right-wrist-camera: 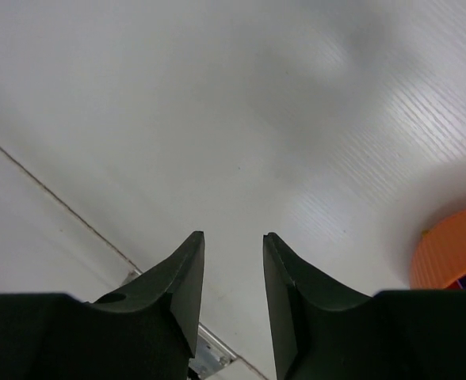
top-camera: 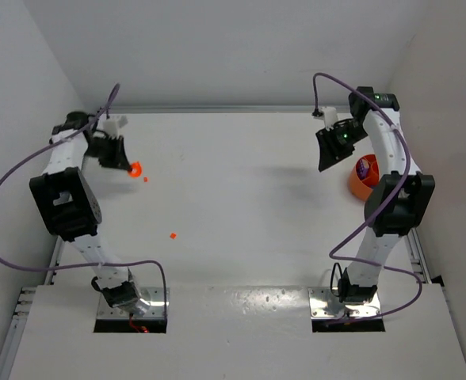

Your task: Sort the legos into containers by color

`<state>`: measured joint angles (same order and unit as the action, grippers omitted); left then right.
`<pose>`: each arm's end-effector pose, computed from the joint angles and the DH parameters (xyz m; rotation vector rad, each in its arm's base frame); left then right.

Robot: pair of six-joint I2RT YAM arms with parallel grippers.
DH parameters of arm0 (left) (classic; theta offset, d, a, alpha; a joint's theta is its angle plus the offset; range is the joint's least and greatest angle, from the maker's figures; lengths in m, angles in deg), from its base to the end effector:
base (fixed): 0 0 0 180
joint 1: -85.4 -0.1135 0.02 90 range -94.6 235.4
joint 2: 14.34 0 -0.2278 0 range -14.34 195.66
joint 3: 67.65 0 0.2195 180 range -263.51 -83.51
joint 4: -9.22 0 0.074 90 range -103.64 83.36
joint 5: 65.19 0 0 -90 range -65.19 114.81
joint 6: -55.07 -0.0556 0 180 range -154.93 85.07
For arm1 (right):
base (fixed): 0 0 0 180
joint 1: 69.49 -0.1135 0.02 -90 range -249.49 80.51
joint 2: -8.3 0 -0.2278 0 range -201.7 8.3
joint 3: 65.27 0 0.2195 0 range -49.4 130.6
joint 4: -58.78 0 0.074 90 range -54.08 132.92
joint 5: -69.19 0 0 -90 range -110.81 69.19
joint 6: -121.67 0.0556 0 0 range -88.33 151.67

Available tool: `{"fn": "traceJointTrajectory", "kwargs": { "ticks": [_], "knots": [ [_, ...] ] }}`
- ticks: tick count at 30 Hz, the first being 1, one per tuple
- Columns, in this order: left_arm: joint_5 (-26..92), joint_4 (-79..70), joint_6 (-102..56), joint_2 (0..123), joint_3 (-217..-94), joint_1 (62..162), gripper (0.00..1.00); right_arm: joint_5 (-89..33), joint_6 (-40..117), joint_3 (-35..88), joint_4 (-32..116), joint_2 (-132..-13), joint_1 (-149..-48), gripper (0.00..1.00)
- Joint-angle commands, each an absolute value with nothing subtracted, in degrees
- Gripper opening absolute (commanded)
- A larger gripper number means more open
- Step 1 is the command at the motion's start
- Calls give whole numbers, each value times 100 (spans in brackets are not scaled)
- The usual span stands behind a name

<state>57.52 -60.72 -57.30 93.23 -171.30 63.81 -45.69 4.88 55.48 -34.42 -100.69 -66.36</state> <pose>0.3284 0.0977 0.1996 0.1266 2.6139 -0.5728 0.3283 0.0055 0.2506 -0.6272 2.7662 0.5496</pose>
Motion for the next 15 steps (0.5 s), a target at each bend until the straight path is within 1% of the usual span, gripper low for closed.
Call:
{"fn": "traceJointTrajectory", "kwargs": {
  "ticks": [1, 3, 5, 7, 8, 12, 15],
  "knots": [
    [6146, -5920, -4673, 9349, -18252, 7316, 0, -5577, 478, 5826, -3715, -9717, -6730, 36],
    [6330, -5709, -4094, 9403, -18580, 7955, 0, -6201, 425, 5598, -3715, -9551, -6730, 36],
    [6664, -5472, -3706, 9456, -18722, 8379, 0, -6875, 425, 5405, -3715, -9489, -6730, 36],
    [7040, -4998, -3169, 9386, -18653, 8975, 0, -7229, 425, 5299, -3768, -9489, -6730, 36],
    [7043, -4840, -2994, 9386, -18565, 9179, 0, -7483, 425, 5299, -3768, -9489, -6730, 37],
    [6902, -4707, -3001, 9000, -18363, 10373, 0, -7819, 425, 5369, -3768, -9638, -6730, 37],
    [6823, -4707, -3053, 8885, -18046, 10780, 0, -8083, 363, 5318, -3498, -9691, -6730, 37]
  ]
}}
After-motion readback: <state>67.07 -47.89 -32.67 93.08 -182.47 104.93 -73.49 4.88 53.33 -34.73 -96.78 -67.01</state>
